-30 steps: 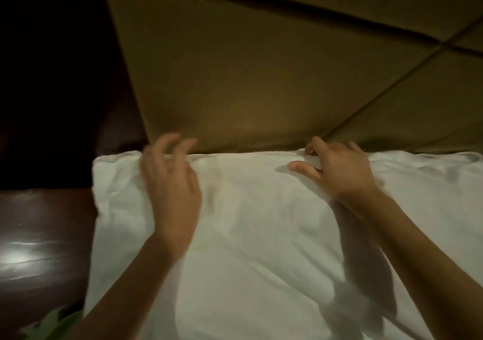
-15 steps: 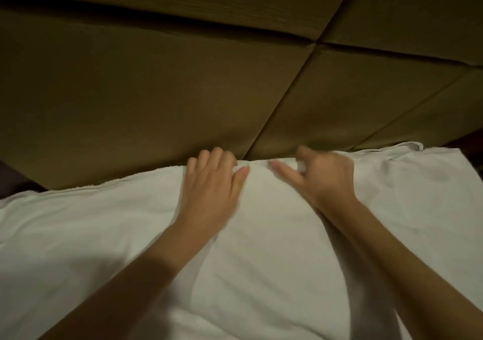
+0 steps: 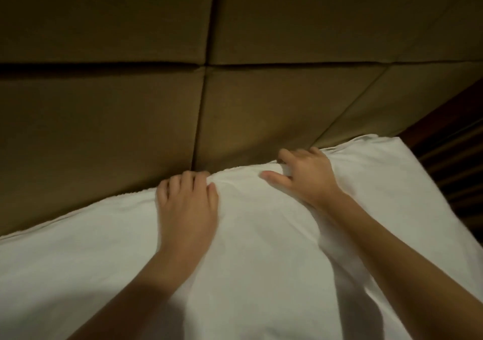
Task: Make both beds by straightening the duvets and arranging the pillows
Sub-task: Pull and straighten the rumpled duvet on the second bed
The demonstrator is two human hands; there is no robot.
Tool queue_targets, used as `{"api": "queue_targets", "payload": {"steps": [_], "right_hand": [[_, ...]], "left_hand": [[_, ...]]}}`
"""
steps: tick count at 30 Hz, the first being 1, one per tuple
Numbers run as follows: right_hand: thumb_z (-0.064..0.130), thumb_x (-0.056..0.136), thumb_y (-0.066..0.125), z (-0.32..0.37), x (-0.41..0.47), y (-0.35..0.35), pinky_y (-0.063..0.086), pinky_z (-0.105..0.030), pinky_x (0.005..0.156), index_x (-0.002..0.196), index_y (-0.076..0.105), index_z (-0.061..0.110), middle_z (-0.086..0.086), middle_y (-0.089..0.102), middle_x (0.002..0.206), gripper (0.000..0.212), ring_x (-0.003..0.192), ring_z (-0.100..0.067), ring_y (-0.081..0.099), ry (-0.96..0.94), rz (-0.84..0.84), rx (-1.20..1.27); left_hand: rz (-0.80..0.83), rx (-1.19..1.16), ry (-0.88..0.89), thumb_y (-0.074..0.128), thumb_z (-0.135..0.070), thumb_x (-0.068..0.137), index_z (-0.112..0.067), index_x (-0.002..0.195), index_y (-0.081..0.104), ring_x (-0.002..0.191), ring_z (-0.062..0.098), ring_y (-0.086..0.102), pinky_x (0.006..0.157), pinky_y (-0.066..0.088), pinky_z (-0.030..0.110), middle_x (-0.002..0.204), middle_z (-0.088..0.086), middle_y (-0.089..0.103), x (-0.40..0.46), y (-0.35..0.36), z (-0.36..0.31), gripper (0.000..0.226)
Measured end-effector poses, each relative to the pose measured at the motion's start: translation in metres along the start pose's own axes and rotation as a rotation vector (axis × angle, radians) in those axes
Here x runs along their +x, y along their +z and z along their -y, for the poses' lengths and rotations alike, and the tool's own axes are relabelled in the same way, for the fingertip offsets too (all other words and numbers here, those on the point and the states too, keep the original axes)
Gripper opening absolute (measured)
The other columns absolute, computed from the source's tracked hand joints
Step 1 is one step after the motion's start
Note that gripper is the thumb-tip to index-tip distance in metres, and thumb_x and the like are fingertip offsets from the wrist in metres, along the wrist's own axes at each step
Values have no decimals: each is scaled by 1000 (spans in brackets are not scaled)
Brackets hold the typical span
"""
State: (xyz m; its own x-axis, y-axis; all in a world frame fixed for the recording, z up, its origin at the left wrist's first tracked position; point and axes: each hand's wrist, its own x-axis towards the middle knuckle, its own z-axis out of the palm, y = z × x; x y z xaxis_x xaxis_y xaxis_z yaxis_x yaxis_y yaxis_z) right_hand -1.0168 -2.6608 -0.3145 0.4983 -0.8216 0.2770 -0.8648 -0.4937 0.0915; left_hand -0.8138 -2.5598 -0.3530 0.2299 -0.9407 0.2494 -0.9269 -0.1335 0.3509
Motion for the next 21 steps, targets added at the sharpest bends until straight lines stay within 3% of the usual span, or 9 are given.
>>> {"api": "queue_targets", "payload": {"steps": [4, 6, 10, 15, 18, 21], "right_hand": [[79, 71, 29, -52, -11, -16, 29, -25, 84, 85, 63, 21, 3, 68, 84, 69, 91, -18, 58, 184, 46, 48], [78, 73, 29, -74, -14, -15, 27, -24, 92, 85, 63, 22, 4, 69, 85, 66, 94, -15, 58, 248, 36, 94], [80, 73, 22, -120, -18, -7, 21, -34, 111, 84, 63, 21, 5, 69, 85, 72, 95, -12, 60, 316, 80, 52], [77, 75, 25, -163, -28, 6, 21, -46, 111, 84, 65, 13, -3, 66, 91, 76, 103, -24, 56, 383, 63, -132], [81, 72, 25, -173, -32, 16, 31, -42, 100, 80, 57, 11, -3, 61, 87, 77, 96, -26, 55, 438, 77, -176], [86, 67, 25, -183, -29, 16, 29, -41, 95, 82, 56, 13, -1, 60, 93, 80, 102, -26, 52, 512, 125, -146]], "left_hand": [[11, -92, 88, 24, -37, 93, -16, 116, 65, 93, 27, 62, 89, 46, 43, 99, 5, 69, 23, 11, -60, 52], [15, -73, 131, 24, -38, 93, -16, 117, 65, 91, 27, 63, 87, 47, 43, 98, 6, 69, 26, 22, -82, 52], [-54, -2, 143, 28, -35, 95, -11, 108, 62, 78, 31, 52, 77, 43, 43, 86, 12, 57, 21, 45, -92, 43], [-229, 72, 135, 32, -27, 100, -7, 94, 49, 69, 30, 40, 66, 32, 43, 77, 14, 42, 21, 63, -92, 27], [-275, 62, 151, 33, -27, 101, -7, 92, 47, 69, 30, 39, 66, 30, 44, 77, 14, 41, 23, 72, -89, 26], [-300, 31, 144, 31, -27, 100, -6, 89, 48, 69, 31, 40, 66, 30, 44, 76, 14, 41, 21, 74, -86, 29]]}}
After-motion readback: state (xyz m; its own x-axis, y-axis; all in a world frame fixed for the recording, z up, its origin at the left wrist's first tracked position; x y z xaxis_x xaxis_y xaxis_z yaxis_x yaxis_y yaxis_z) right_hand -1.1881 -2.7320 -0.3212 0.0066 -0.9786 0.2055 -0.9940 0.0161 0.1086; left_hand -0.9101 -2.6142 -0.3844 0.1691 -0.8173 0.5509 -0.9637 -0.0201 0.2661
